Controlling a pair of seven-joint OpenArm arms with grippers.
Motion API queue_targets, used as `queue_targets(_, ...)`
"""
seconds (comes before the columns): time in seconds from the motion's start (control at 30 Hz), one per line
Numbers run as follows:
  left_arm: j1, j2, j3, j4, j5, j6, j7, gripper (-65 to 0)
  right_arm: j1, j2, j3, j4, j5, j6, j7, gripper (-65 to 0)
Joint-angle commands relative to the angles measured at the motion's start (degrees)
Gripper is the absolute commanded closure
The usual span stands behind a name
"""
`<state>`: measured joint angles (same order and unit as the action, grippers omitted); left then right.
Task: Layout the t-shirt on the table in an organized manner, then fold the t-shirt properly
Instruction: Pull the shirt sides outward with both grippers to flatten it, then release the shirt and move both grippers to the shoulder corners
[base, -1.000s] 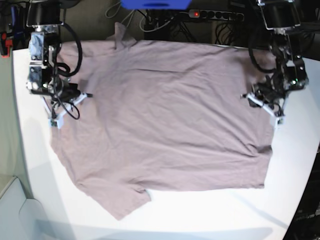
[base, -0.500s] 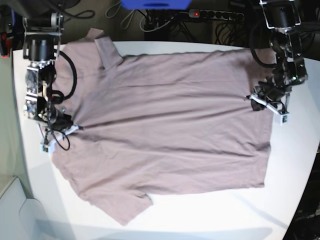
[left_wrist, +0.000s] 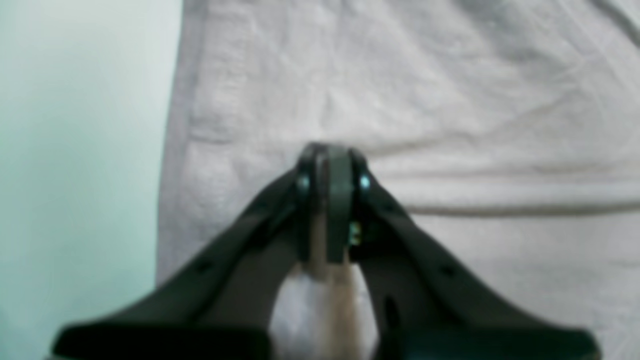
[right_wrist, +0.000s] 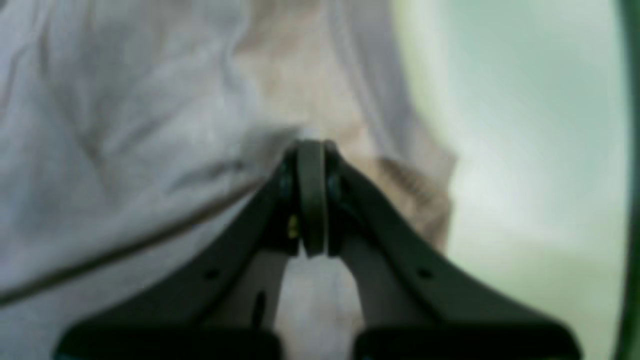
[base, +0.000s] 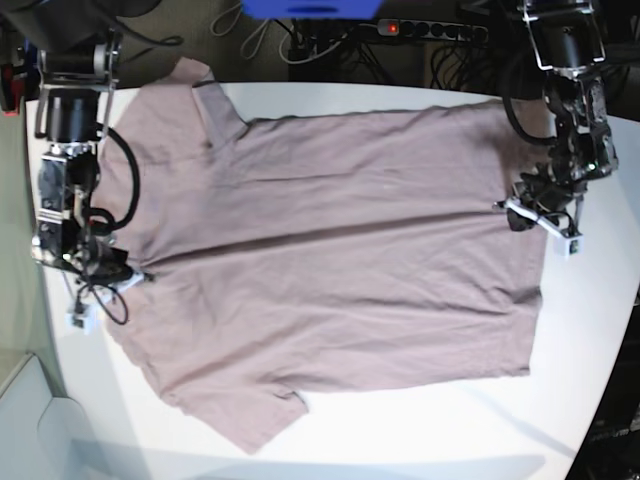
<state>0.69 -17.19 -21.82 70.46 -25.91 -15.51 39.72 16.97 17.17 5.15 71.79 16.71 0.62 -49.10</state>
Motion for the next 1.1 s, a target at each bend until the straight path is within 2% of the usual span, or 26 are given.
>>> queue_targets(0.0,-0.1,-0.7,0.0,-1.7,2.9,2.1,2.1,-5.0,0.6,0.5,0.1,3.2,0.4,0.0,0.4,0.0)
queue_targets(0.2,-6.1,-3.3,0.5,-12.8,2.9,2.1,-3.0,-5.0,-4.3,0.2,-0.1,13.5,0.4,0.0,0.1,0.0)
queue_targets(0.37,-11.1,-5.3,0.5,-19.4,2.9,2.1,-6.9,-5.0,-5.2,0.1,-0.1,13.9,0.4,0.0,0.1,0.0)
queue_targets(0.53,-13.9,-6.3,3.3,-20.2,2.7,2.1,-6.9,-5.0,-5.3,0.3,-0.2,13.9,0.4,0.0,0.1,0.0)
queue_targets(0.63,-13.9,-6.1,3.9,-17.2,2.3,2.1,-6.5,-5.0,-6.9,0.5,-0.2,14.4,0.4,0.0,-0.9,0.0)
queue_targets(0.83,-10.6,-5.9,3.5,-4.9,0.7,2.1,0.3,-5.0,-11.9,0.5,0.2,20.9,0.4,0.0,-6.3,0.0)
queue_targets(0.97,-5.9,-6.2,3.5,4.6,-3.5,2.1,0.9,-5.0,-18.2,0.1,0.2,28.2,0.4,0.0,-6.6,0.0)
queue_targets(1.07,-2.0,-6.3,3.5,11.3,-3.9,2.1,0.9,-5.2,-22.2,0.1,0.3,33.1,0.4,0.0,-6.7,0.0)
